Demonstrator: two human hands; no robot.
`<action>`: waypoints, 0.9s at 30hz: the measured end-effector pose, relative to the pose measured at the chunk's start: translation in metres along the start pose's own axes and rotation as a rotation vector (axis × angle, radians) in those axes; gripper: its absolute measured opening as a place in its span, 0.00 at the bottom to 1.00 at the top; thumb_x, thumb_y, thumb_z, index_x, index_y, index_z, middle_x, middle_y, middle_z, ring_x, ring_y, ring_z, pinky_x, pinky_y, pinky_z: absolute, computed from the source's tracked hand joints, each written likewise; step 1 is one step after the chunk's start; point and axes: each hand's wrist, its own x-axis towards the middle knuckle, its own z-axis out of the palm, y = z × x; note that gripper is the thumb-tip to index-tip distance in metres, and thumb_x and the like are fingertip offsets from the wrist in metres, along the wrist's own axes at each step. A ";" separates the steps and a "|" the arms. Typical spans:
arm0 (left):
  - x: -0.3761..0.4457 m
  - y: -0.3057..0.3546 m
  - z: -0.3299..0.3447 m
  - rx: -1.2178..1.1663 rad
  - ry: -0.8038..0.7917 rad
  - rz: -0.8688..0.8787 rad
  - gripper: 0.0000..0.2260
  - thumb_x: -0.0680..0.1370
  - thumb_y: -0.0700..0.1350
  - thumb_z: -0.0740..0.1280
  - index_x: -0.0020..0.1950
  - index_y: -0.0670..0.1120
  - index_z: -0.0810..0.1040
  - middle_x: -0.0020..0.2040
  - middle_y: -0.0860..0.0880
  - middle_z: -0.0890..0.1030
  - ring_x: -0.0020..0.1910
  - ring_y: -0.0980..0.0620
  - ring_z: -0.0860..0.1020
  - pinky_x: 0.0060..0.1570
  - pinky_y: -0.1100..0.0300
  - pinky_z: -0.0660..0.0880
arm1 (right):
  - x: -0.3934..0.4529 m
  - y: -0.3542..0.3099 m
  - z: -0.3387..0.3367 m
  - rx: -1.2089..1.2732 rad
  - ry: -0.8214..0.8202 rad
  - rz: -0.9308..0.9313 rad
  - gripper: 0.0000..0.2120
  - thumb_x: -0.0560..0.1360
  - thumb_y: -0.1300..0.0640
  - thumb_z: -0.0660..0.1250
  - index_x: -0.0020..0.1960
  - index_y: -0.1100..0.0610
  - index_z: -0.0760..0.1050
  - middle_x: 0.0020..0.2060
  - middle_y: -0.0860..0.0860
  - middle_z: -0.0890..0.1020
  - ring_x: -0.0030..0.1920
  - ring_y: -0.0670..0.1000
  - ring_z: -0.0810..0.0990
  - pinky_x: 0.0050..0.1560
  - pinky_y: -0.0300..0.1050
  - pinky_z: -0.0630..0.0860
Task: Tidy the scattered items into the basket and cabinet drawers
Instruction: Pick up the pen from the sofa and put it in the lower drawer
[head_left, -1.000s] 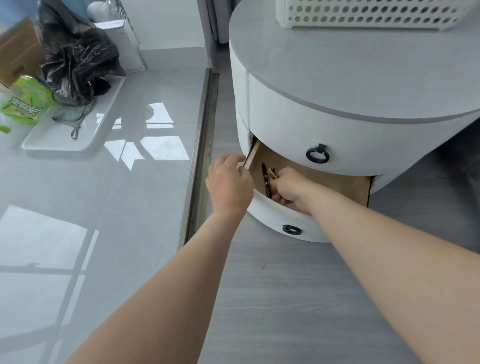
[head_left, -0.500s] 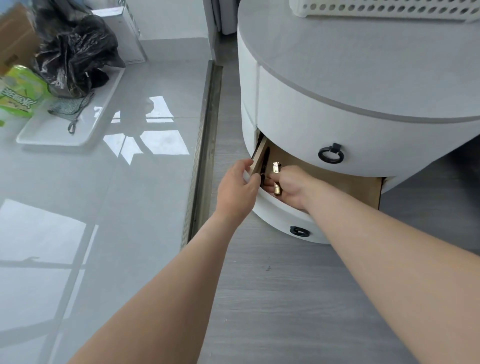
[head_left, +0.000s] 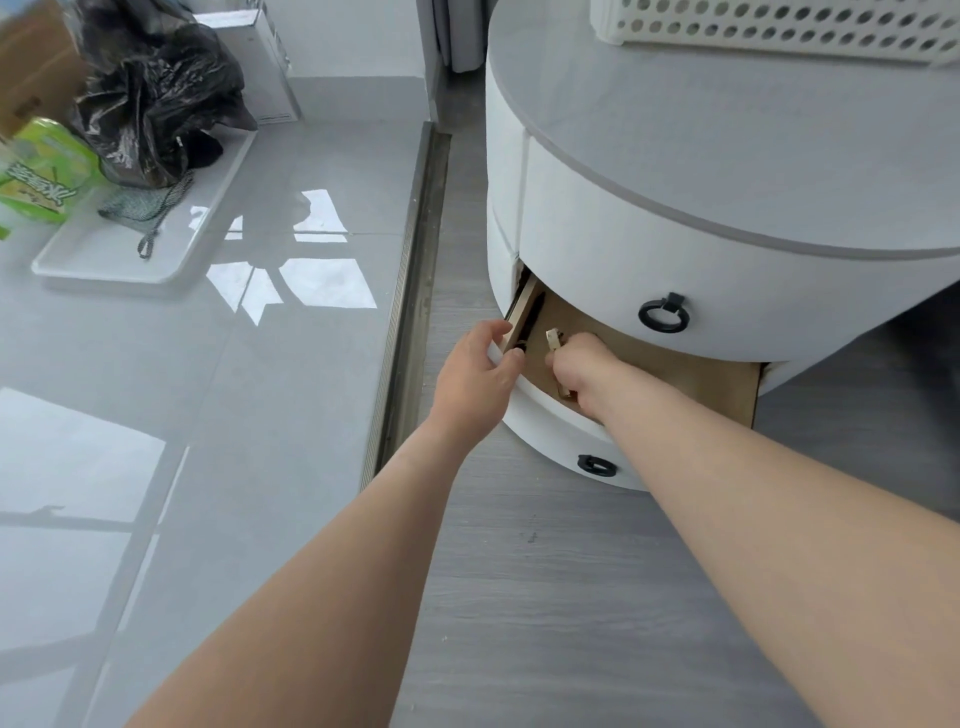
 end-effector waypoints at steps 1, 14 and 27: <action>-0.001 0.000 0.000 -0.002 0.001 0.001 0.18 0.81 0.49 0.62 0.71 0.51 0.70 0.67 0.55 0.75 0.63 0.53 0.74 0.62 0.55 0.72 | 0.001 0.000 -0.002 -0.087 0.021 -0.015 0.02 0.78 0.62 0.64 0.49 0.59 0.72 0.40 0.56 0.75 0.39 0.54 0.74 0.40 0.44 0.71; -0.006 0.004 0.002 -0.013 0.012 -0.025 0.19 0.81 0.51 0.63 0.72 0.53 0.68 0.64 0.55 0.76 0.62 0.49 0.75 0.62 0.50 0.73 | -0.003 -0.001 -0.005 -0.243 -0.054 -0.186 0.07 0.73 0.67 0.61 0.48 0.65 0.76 0.41 0.60 0.82 0.43 0.61 0.84 0.49 0.56 0.82; -0.026 0.013 0.021 0.047 0.153 -0.130 0.27 0.83 0.52 0.57 0.79 0.45 0.54 0.74 0.44 0.68 0.70 0.43 0.70 0.63 0.52 0.69 | -0.077 0.038 -0.058 -0.702 0.244 -0.673 0.14 0.78 0.55 0.55 0.38 0.57 0.72 0.34 0.51 0.77 0.38 0.55 0.75 0.35 0.46 0.71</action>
